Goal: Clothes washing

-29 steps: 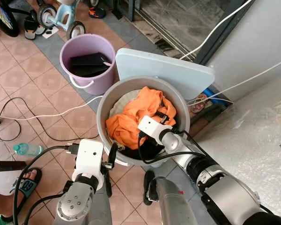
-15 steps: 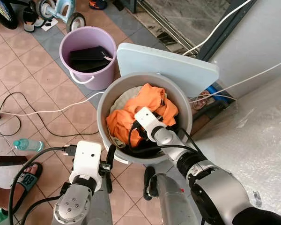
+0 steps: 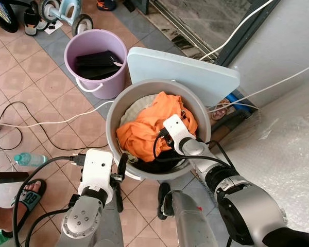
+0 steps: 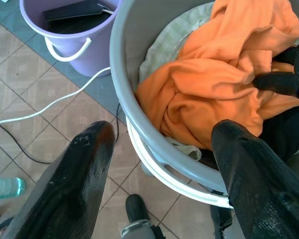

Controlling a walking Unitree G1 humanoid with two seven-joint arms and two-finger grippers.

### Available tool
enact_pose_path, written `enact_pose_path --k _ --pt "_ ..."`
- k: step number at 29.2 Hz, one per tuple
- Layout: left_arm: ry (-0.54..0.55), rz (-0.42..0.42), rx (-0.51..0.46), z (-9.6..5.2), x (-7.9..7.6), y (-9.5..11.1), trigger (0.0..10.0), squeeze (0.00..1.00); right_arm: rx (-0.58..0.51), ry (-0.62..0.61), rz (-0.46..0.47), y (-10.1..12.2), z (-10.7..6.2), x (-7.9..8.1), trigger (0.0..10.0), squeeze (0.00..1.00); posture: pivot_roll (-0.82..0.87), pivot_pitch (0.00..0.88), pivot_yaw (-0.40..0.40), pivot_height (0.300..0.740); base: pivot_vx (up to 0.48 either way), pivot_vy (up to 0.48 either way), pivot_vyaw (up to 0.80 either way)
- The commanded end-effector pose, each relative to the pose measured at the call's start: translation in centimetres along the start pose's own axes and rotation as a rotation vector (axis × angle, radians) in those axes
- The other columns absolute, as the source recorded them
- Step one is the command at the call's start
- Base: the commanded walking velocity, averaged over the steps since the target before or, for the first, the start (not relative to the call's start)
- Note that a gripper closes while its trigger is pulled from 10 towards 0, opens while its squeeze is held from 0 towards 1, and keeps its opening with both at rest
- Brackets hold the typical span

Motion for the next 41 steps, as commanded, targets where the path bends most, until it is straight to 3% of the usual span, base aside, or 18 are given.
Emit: enact_pose_path --k 1,4,8,17,21,23,24,28,31,35,39,41 --pt "-0.012 -0.014 0.053 -0.3 -0.1 -1.3 10.0 0.00 0.090 0.080 0.011 -2.8 -0.5 2.2 0.0 0.00 0.23 0.415 -0.081 0.740 0.000 0.000 0.00" --pt "-0.011 -0.015 0.055 -0.3 -0.1 -1.3 10.0 0.00 0.095 0.121 0.019 -2.9 -0.5 3.0 0.0 0.00 0.22 0.415 -0.082 0.740 0.000 0.000 0.00" --pt "-0.014 -0.013 0.058 -0.3 -0.3 -1.4 10.0 0.00 0.099 0.159 0.125 -2.7 -0.5 3.8 0.0 0.00 0.22 0.413 -0.088 0.740 0.000 0.000 0.00" --pt "-0.011 -0.013 0.046 0.7 -0.2 -1.2 10.0 0.00 0.036 0.131 0.323 -1.0 -0.2 1.9 0.0 0.00 0.21 0.384 -0.095 0.740 0.000 0.000 0.00" --pt "-0.009 -0.006 0.035 1.3 0.0 -1.1 10.0 0.00 -0.011 0.115 0.399 -0.2 -0.1 0.3 0.0 0.00 0.20 0.364 -0.096 0.740 0.000 0.000 0.00" --pt "-0.008 0.000 0.010 2.4 0.2 -0.7 10.0 0.00 -0.103 0.084 0.515 1.4 -0.3 -2.8 0.0 0.00 0.18 0.318 -0.096 0.740 0.000 0.000 0.00" --pt "-0.008 0.000 0.010 2.4 0.2 -0.7 10.0 0.00 -0.103 0.084 0.515 1.4 -0.3 -2.8 0.0 0.00 0.18 0.318 -0.096 0.740 0.000 0.000 0.00" --pt "-0.011 0.006 -0.017 4.1 0.4 -0.2 10.0 0.00 -0.215 0.054 0.604 2.7 -1.0 -5.8 0.0 0.00 0.13 0.245 -0.092 0.740 0.000 0.000 0.00" --pt "-0.010 0.013 -0.028 4.7 0.6 -0.1 10.0 0.00 -0.252 0.024 0.643 2.8 -1.4 -6.9 0.0 0.00 0.11 0.215 -0.088 0.740 0.000 0.000 0.00" --pt "0.029 0.003 -0.068 6.2 1.4 0.4 10.0 0.00 -0.383 -0.069 0.715 3.0 -3.4 -9.3 0.0 0.00 0.06 0.127 -0.062 0.740 0.000 0.000 0.00" --pt "0.041 0.012 -0.104 7.1 1.8 1.0 10.0 0.00 -0.451 -0.152 0.747 3.2 -5.2 -10.4 0.0 0.00 0.03 0.079 -0.039 0.740 0.000 0.000 0.00" --pt "0.049 0.010 -0.136 7.7 2.1 1.7 10.0 0.00 -0.545 -0.232 0.720 3.8 -7.9 -11.1 0.0 0.00 0.00 0.016 -0.006 0.740 0.000 0.000 0.00"
Point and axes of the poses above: a point about 5 cm out from each wrist's last joint towards the gripper, its own z axis pointing out of the wrist towards the gripper, its own y axis along the axis of the wrist's last joint, x = y × z, the point moved 5 cm from there along z, pointing out of the wrist towards the gripper, and after that the axes turned 13 degrees about -z, right-handed, at the moved point
